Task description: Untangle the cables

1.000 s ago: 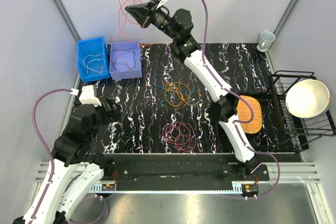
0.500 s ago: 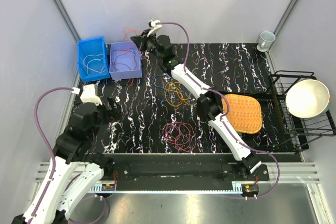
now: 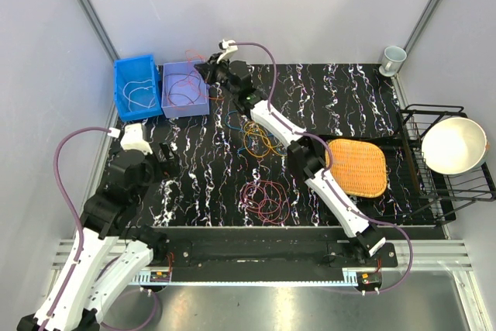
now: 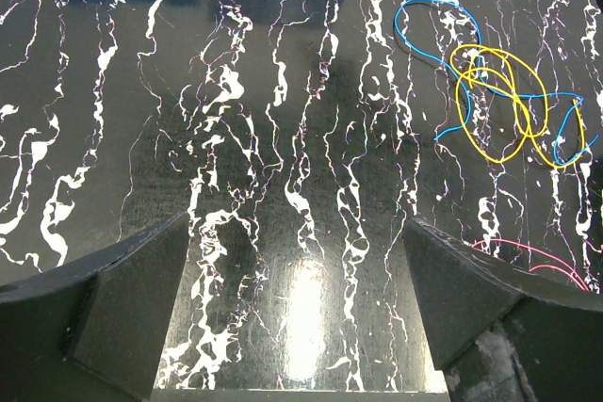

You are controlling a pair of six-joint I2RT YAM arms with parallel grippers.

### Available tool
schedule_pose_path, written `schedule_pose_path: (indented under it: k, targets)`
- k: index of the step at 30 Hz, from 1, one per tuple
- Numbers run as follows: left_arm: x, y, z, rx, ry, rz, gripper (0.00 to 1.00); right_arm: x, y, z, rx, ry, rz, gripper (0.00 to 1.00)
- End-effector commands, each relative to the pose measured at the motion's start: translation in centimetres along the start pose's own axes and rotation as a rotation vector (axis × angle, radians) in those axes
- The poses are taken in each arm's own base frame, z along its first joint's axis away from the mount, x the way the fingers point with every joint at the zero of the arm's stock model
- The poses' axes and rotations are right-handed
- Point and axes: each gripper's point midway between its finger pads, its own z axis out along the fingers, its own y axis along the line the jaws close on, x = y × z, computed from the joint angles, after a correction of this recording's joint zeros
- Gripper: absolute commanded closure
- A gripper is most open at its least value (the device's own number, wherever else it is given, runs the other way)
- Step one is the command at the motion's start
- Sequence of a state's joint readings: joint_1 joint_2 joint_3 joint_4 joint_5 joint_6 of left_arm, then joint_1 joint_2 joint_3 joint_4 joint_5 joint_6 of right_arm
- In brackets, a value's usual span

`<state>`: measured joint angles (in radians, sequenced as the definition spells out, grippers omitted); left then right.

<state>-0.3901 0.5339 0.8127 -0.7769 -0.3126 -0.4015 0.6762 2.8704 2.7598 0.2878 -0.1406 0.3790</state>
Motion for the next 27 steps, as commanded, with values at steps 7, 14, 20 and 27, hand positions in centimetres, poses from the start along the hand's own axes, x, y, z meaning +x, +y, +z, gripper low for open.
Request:
schedule_pose_path:
  k: [7,14,20,27]
  targets:
    - [-0.7,0.3,0.2,-0.033,-0.021,-0.019,0.02,1.1,2.1,0.6,0.004,-0.06,0.03,0.62]
    - [-0.6,0.3,0.4,-0.039,-0.011,-0.015,0.02,1.2,2.2,0.5,0.023,-0.033,0.032,0.32]
    - [-0.5,0.4,0.5,-0.043,-0.005,-0.012,0.02,-1.8,3.5,0.3,0.021,-0.044,0.032,0.29]
    - [-0.6,0.5,0.5,-0.048,-0.009,-0.015,0.02,-5.0,5.7,-1.2,0.008,-0.011,0.054,0.21]
